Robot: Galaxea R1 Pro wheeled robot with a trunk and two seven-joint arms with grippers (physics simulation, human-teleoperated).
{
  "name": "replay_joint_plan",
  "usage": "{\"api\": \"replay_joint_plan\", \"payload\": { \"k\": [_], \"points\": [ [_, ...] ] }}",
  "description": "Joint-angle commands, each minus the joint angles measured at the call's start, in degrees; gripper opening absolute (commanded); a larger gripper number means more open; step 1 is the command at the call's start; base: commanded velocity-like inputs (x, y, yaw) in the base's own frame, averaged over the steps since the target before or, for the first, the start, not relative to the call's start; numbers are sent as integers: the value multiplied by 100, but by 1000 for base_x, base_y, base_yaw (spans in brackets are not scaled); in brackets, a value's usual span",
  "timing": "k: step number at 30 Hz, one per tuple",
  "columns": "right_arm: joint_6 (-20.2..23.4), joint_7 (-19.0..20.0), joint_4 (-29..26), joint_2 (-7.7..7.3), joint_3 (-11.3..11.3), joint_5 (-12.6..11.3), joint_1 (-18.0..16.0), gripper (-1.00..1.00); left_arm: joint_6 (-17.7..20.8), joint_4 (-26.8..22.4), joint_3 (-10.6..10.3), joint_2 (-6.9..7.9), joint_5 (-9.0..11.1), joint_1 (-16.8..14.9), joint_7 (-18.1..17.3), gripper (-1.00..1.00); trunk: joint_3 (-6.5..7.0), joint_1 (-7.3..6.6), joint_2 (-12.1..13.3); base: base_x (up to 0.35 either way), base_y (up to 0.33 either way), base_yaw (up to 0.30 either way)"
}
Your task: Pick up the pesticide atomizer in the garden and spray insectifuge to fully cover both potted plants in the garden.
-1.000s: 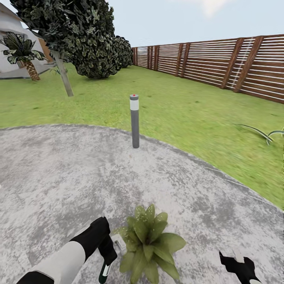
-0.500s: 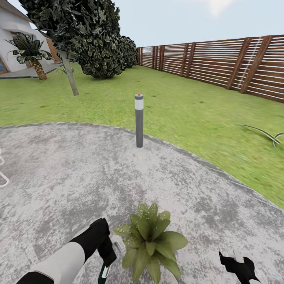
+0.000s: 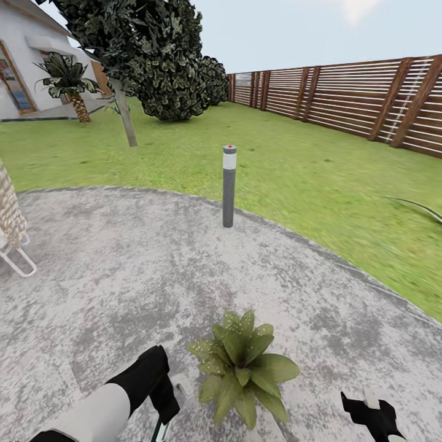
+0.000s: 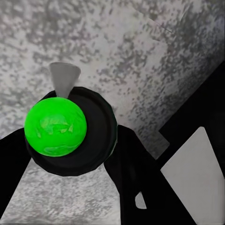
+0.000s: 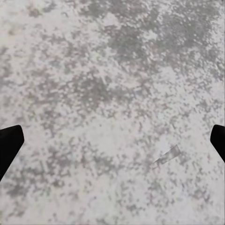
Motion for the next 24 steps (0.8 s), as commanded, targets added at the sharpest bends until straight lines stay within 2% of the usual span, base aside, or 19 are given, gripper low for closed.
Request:
{"api": "replay_joint_plan", "payload": {
  "k": [1, 6, 11, 19, 24],
  "points": [
    [-23, 47, 1, -1, -49, 15, -4, 100, 23, -7, -5, 4, -40, 4, -42, -100, -5, -1, -2, 0, 0, 65],
    [-24, 47, 1, -23, -49, 18, -4, 100, 23, -5, 6, 36, -40, 37, 112, -100, -5, -1, -2, 0, 0, 11],
    [-24, 55, 1, -25, -49, 24, 3, 100, 23, -25, 15, 127, -40, 87, 275, -100, -5, -1, -2, 0, 0, 0],
    [-24, 51, 1, -16, -49, 16, 2, 100, 38, -100, 43, 110, -22, 92, 413, -100, -5, -1, -2, 0, -70, 0],
    [-24, 47, 1, -9, -49, 15, 0, 100, 26, -114, 394, 115, -5, 92, 415, -100, -5, -1, -2, 0, -37, 56]
  ]
}}
